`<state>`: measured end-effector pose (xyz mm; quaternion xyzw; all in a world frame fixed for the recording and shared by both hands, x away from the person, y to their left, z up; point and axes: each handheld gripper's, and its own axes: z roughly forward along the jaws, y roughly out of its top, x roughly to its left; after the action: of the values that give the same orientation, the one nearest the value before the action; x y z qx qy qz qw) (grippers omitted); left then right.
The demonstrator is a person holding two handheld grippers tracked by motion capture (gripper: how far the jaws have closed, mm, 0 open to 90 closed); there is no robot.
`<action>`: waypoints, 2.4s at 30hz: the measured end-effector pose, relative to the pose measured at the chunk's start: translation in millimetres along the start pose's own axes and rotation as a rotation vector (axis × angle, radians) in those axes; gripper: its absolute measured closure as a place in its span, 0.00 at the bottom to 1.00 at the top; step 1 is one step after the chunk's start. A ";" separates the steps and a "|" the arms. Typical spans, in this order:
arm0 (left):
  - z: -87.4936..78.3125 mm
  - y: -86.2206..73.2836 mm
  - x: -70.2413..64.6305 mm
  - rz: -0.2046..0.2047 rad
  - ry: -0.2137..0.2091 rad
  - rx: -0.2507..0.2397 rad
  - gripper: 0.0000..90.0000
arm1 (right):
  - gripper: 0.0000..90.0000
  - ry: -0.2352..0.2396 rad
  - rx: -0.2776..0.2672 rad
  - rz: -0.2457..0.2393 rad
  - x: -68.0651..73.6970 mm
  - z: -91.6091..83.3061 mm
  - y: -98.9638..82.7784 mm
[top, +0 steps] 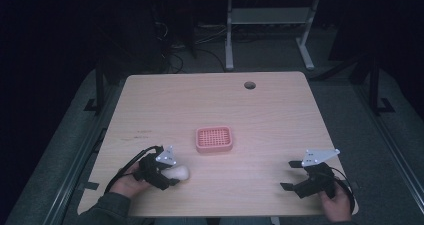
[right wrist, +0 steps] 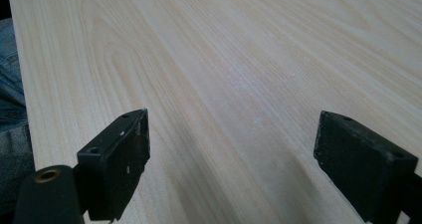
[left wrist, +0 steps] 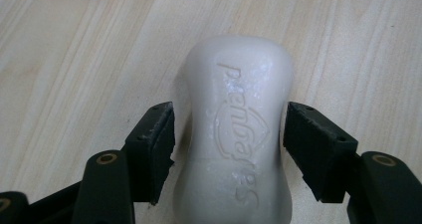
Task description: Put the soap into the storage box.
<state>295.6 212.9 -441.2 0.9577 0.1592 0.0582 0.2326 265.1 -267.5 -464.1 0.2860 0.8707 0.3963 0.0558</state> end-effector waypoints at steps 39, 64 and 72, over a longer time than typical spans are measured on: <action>5.6 4.6 2.3 -0.025 -0.047 0.030 0.55 | 0.16 0.000 0.000 0.002 0.2 -0.2 -0.4; -0.7 19.4 6.1 -0.008 -0.042 0.015 0.55 | 0.16 -0.005 -0.016 0.009 0.9 -3.6 -1.9; 0.8 28.2 7.6 0.006 -0.046 0.021 0.55 | 0.16 -0.005 -0.023 0.010 2.1 -3.8 -1.7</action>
<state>310.7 191.3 -428.5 0.9616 0.1517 0.0354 0.2259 261.3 -269.7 -462.5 0.2906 0.8644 0.4059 0.0595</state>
